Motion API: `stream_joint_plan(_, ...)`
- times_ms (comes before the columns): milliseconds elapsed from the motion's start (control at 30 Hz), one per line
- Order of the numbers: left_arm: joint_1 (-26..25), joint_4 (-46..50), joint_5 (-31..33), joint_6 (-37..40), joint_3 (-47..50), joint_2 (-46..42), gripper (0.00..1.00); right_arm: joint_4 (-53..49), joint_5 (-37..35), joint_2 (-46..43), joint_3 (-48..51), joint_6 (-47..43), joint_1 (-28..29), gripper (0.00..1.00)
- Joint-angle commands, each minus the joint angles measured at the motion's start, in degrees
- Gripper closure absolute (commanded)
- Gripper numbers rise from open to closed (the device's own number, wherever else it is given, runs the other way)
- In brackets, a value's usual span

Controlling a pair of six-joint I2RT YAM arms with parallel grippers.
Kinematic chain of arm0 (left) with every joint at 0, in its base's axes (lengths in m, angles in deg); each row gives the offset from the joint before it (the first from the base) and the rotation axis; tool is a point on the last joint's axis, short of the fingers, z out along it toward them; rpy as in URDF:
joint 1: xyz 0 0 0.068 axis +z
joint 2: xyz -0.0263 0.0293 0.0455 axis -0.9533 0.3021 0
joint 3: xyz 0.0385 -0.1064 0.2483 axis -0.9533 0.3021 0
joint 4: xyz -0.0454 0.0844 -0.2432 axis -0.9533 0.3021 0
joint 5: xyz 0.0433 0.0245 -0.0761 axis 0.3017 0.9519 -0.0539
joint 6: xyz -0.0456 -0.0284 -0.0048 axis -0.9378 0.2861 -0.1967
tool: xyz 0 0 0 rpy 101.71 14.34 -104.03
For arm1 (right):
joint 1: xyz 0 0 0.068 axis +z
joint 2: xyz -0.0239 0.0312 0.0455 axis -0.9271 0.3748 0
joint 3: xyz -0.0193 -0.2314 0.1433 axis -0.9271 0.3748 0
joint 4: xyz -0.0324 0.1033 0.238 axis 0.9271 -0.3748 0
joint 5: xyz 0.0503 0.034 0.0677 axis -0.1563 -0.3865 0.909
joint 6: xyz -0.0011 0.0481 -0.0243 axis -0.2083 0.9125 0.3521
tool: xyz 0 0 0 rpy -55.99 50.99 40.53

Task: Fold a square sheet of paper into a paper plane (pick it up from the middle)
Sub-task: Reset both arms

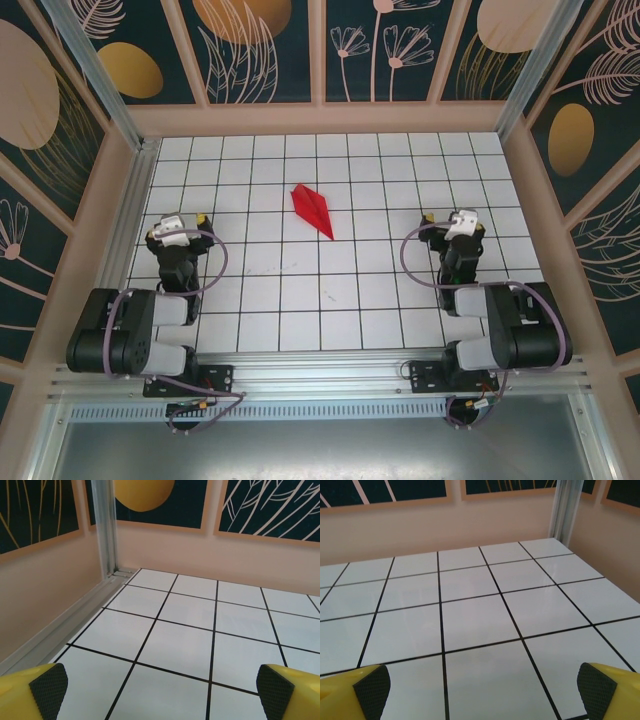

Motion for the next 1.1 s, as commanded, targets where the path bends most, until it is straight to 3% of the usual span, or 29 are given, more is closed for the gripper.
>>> stream_joint_plan(0, 0.87, -9.13, -2.81, 0.55, 0.24, 3.71, 0.01, 7.39, 3.27, 2.03, 0.86, 1.08, -2.01, 0.01)
stream_joint_plan(267, 1.05, -12.29, -0.92, -0.06, 0.6, 6.75, 0.02, 11.29, 6.35, 8.44, 0.02, 2.24, -3.95, 0.01)
stream_joint_plan(433, 1.05, -7.97, 0.02, -0.18, -1.84, 6.91, 0.01, 10.73, 6.29, 8.49, -0.17, 2.55, -4.14, 0.01)
stream_joint_plan(667, 1.09, -8.83, -0.19, 0.02, -1.35, 6.78, 0.01, 10.56, 6.48, 8.49, -0.29, 2.53, -4.25, 0.01)
stream_joint_plan(867, 1.05, -6.12, -6.37, 1.88, -2.55, 6.78, 0.01, 10.56, 6.49, 8.48, -0.27, 2.6, -4.23, 0.01)
stream_joint_plan(1067, 1.05, -6.38, -6.52, 2.05, -2.68, 6.94, 0.02, 10.56, 6.49, 8.46, -0.33, 2.53, -4.22, 0.01)
